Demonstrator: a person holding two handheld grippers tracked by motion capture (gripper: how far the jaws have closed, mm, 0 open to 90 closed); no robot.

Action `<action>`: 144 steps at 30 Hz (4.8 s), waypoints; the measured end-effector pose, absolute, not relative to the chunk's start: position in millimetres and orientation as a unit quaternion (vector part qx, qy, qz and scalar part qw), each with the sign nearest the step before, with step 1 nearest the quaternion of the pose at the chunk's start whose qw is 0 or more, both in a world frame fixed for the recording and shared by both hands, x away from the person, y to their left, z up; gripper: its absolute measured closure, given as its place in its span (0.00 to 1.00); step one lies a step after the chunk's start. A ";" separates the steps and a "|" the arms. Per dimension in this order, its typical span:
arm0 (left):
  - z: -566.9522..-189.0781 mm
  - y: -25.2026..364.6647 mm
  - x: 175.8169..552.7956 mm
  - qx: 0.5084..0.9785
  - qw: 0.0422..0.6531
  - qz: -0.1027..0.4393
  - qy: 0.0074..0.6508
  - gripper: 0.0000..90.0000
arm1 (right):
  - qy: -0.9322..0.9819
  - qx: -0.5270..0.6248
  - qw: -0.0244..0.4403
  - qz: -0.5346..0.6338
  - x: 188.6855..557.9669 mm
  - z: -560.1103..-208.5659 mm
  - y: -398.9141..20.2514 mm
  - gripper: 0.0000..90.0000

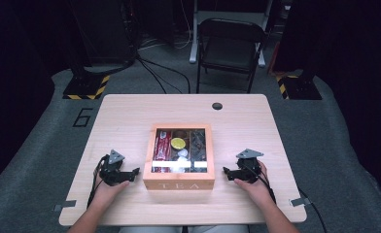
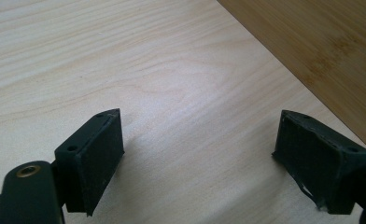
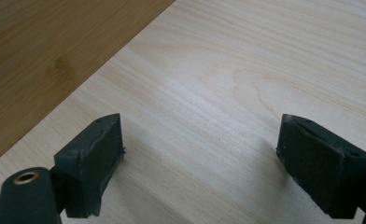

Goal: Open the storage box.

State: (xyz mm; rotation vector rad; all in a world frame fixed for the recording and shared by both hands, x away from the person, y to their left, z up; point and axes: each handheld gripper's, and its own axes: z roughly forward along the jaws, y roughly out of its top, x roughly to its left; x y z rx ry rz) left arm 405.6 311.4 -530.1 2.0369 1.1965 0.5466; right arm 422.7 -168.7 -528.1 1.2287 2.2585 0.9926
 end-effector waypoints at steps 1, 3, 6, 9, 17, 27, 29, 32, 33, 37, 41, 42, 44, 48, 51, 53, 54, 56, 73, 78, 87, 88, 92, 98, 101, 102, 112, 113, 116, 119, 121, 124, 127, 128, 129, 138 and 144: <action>-530.1 311.5 405.7 0.787 0.351 0.211 0.462 0.17 | 0.804 0.437 0.192 0.353 422.8 -528.1 -168.8 0.15; -530.2 311.3 405.7 0.786 0.351 0.211 0.463 0.16 | 0.803 0.441 0.190 0.353 422.2 -528.0 -168.4 0.15; -530.2 311.1 406.2 0.785 0.351 0.211 0.464 0.16 | 0.801 0.442 0.195 0.352 421.7 -528.3 -168.3 0.15; -529.9 311.3 406.2 0.787 0.349 0.210 0.464 0.16 | 0.802 0.442 0.195 0.352 421.6 -528.2 -168.4 0.15; -530.1 311.5 405.6 0.786 0.351 0.211 0.464 0.17 | 0.802 0.443 0.194 0.351 421.4 -528.1 -168.2 0.15; -529.5 312.6 405.2 0.783 0.352 0.210 0.467 0.19 | 0.800 0.443 0.196 0.355 421.3 -528.5 -168.2 0.15; -529.1 313.3 405.6 0.784 0.352 0.209 0.467 0.21 | 0.800 0.443 0.196 0.355 421.3 -528.5 -168.2 0.15; -529.1 313.6 405.6 0.780 0.354 0.212 0.469 0.23 | 0.800 0.441 0.199 0.355 421.1 -528.3 -168.0 0.17; -528.1 314.4 405.4 0.782 0.353 0.207 0.471 0.24 | 0.800 0.444 0.195 0.354 420.4 -527.8 -167.7 0.18; -524.5 315.8 405.0 0.783 0.349 0.197 0.477 0.30 | 0.809 0.435 0.189 0.347 418.6 -524.0 -168.6 0.28; -520.0 317.9 403.5 0.781 0.353 0.191 0.479 0.32 | 0.818 0.419 0.206 0.336 415.3 -517.0 -169.2 0.34; -518.9 318.4 402.8 0.778 0.357 0.188 0.482 0.32 | 0.815 0.424 0.202 0.339 413.5 -515.3 -168.9 0.34; -517.5 319.1 402.1 0.778 0.357 0.184 0.483 0.33 | 0.814 0.423 0.201 0.343 412.6 -514.1 -169.5 0.35; -511.8 321.3 399.2 0.775 0.361 0.178 0.487 0.35 | 0.810 0.431 0.181 0.354 408.7 -511.0 -171.3 0.38; -508.5 322.4 397.3 0.773 0.363 0.183 0.487 0.37 | 0.809 0.432 0.178 0.358 407.8 -509.4 -172.5 0.39; -507.4 323.0 396.1 0.770 0.365 0.184 0.489 0.37 | 0.806 0.431 0.179 0.364 407.4 -508.2 -173.3 0.39; -506.4 323.9 395.7 0.771 0.364 0.180 0.490 0.38 | 0.804 0.433 0.176 0.367 406.8 -507.2 -173.6 0.40; -505.9 324.2 395.3 0.770 0.365 0.179 0.492 0.38 | 0.803 0.433 0.175 0.370 406.8 -506.6 -174.3 0.41; -492.1 317.2 383.7 0.780 0.370 0.180 0.472 0.39 | 0.784 0.431 0.187 0.406 398.2 -489.2 -182.5 0.42; -486.6 311.0 379.1 0.788 0.365 0.190 0.458 0.40 | 0.779 0.424 0.196 0.418 395.2 -484.0 -183.3 0.43; -475.8 307.3 373.2 0.785 0.387 0.168 0.454 0.42 | 0.767 0.423 0.191 0.442 391.5 -476.9 -183.1 0.44; -475.8 307.3 373.2 0.785 0.387 0.168 0.454 0.42 | 0.762 0.430 0.187 0.447 390.6 -475.0 -182.9 0.43; -466.8 308.1 372.6 0.781 0.395 0.165 0.455 0.42 | 0.757 0.430 0.168 0.463 390.6 -468.7 -181.0 0.44; -448.8 305.9 374.8 0.776 0.395 0.172 0.461 0.42 | 0.768 0.417 0.166 0.457 383.2 -450.0 -170.0 0.47; -441.1 302.5 374.4 0.776 0.397 0.174 0.458 0.42 | 0.780 0.406 0.168 0.445 379.0 -437.5 -161.3 0.44; -438.7 301.2 374.2 0.776 0.400 0.171 0.456 0.42 | 0.784 0.402 0.167 0.444 378.3 -435.4 -158.7 0.44; -418.4 295.7 371.5 0.758 0.441 0.170 0.449 0.38 | 0.784 0.394 0.157 0.454 376.6 -426.8 -144.2 0.33; -418.1 294.8 371.2 0.757 0.442 0.168 0.451 0.38 | 0.785 0.392 0.156 0.454 376.5 -426.8 -144.0 0.32; -419.7 291.6 370.5 0.760 0.443 0.160 0.447 0.39 | 0.788 0.386 0.154 0.454 374.5 -427.2 -142.1 0.32; -422.4 288.9 368.4 0.768 0.440 0.153 0.438 0.41 | 0.794 0.374 0.151 0.454 370.8 -426.7 -140.5 0.37; -424.0 288.0 366.0 0.769 0.442 0.152 0.435 0.42 | 0.800 0.365 0.150 0.451 368.3 -425.5 -138.8 0.41; -424.4 286.4 361.6 0.771 0.444 0.151 0.430 0.43 | 0.807 0.353 0.150 0.450 362.5 -423.8 -133.8 0.43; -424.4 284.9 355.5 0.779 0.439 0.160 0.419 0.46 | 0.812 0.344 0.156 0.444 355.6 -423.1 -128.5 0.44; -424.6 285.0 354.0 0.782 0.435 0.164 0.416 0.46 | 0.813 0.342 0.159 0.444 354.2 -423.7 -127.1 0.44; -425.0 285.1 352.4 0.783 0.435 0.161 0.414 0.47 | 0.813 0.344 0.158 0.443 352.5 -424.5 -126.0 0.44; -437.8 281.8 342.7 0.788 0.440 0.155 0.401 0.49 | 0.821 0.332 0.136 0.445 347.6 -439.3 -122.5 0.50; -445.0 278.8 340.5 0.793 0.444 0.141 0.393 0.50 | 0.821 0.329 0.128 0.449 346.8 -447.7 -119.3 0.50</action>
